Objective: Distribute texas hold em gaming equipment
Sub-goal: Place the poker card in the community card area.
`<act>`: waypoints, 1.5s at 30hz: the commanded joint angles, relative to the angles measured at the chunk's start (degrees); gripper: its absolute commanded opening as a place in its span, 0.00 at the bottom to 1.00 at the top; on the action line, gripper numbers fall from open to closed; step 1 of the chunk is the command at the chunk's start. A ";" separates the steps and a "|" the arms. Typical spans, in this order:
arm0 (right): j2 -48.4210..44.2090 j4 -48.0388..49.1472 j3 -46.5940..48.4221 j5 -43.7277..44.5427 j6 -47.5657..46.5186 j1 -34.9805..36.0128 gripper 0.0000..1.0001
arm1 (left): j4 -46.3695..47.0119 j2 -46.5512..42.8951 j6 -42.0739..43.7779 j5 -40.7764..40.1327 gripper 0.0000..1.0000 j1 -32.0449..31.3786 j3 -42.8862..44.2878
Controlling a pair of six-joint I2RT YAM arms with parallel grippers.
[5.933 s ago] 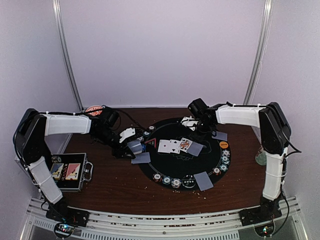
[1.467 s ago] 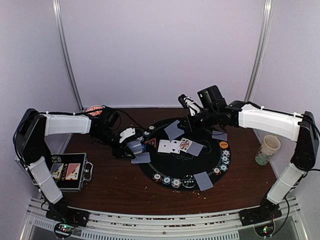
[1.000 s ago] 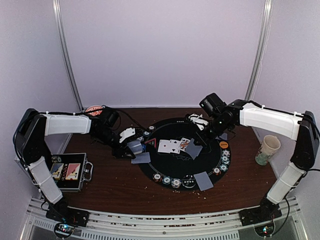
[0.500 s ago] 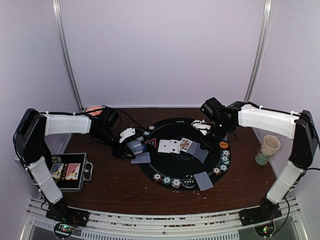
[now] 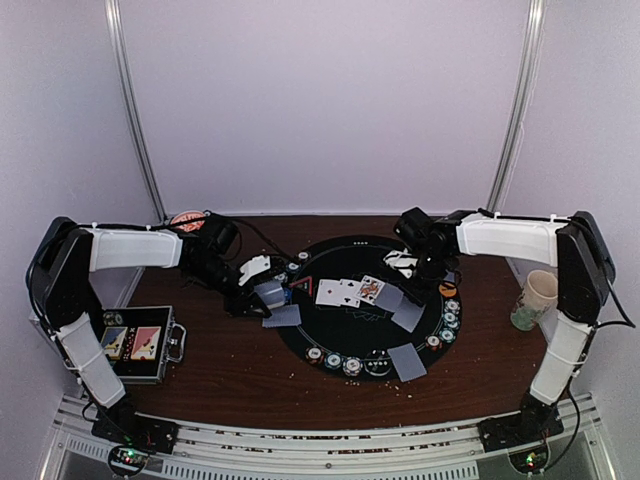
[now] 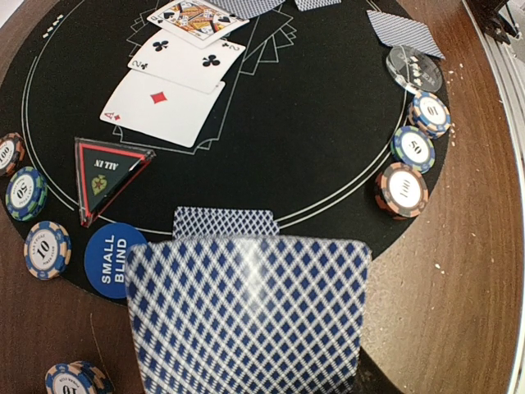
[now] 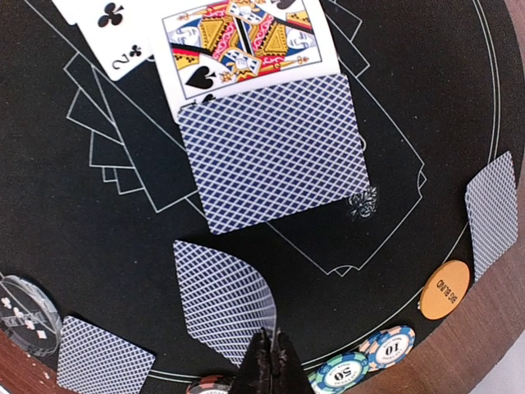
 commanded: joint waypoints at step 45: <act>4.47 12.59 -0.27 17.49 -7.15 -0.94 0.19 | 0.81 -0.35 0.67 1.15 0.48 -0.04 0.64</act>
